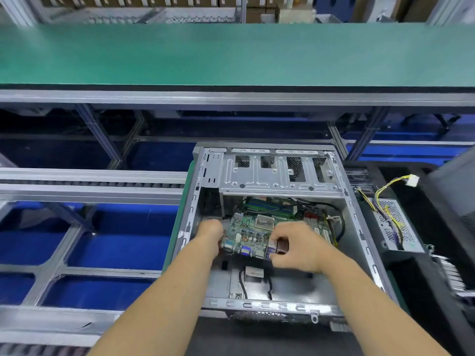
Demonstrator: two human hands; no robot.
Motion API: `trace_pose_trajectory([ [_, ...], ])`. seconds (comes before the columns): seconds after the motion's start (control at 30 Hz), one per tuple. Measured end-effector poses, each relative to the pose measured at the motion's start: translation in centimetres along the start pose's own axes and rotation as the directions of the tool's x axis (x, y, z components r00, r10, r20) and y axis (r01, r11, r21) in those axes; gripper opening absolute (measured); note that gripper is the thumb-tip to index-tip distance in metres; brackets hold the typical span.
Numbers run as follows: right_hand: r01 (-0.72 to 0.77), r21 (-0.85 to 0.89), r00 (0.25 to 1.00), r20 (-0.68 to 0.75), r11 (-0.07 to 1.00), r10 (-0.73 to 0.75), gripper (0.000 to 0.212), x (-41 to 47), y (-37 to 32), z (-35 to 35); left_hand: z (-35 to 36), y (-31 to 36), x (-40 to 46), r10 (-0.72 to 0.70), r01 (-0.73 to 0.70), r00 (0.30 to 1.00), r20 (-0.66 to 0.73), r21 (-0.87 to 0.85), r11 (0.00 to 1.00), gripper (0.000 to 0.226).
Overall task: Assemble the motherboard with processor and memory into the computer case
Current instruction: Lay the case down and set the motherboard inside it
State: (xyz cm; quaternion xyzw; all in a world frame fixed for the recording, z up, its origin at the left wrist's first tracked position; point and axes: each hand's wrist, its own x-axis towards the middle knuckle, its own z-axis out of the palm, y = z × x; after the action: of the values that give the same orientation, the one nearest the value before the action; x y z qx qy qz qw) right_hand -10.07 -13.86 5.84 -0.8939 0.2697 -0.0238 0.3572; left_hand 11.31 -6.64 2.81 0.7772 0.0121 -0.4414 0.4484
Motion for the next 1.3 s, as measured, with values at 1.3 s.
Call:
trace_pose_trajectory([
  [1.3, -0.484, -0.082, 0.872, 0.047, 0.871, 0.488, 0.042, 0.2, 3.6, -0.2, 2.6, -1.4, -2.4, 0.483, -0.687, 0.675, 0.558, 0.714, 0.135, 0.032],
])
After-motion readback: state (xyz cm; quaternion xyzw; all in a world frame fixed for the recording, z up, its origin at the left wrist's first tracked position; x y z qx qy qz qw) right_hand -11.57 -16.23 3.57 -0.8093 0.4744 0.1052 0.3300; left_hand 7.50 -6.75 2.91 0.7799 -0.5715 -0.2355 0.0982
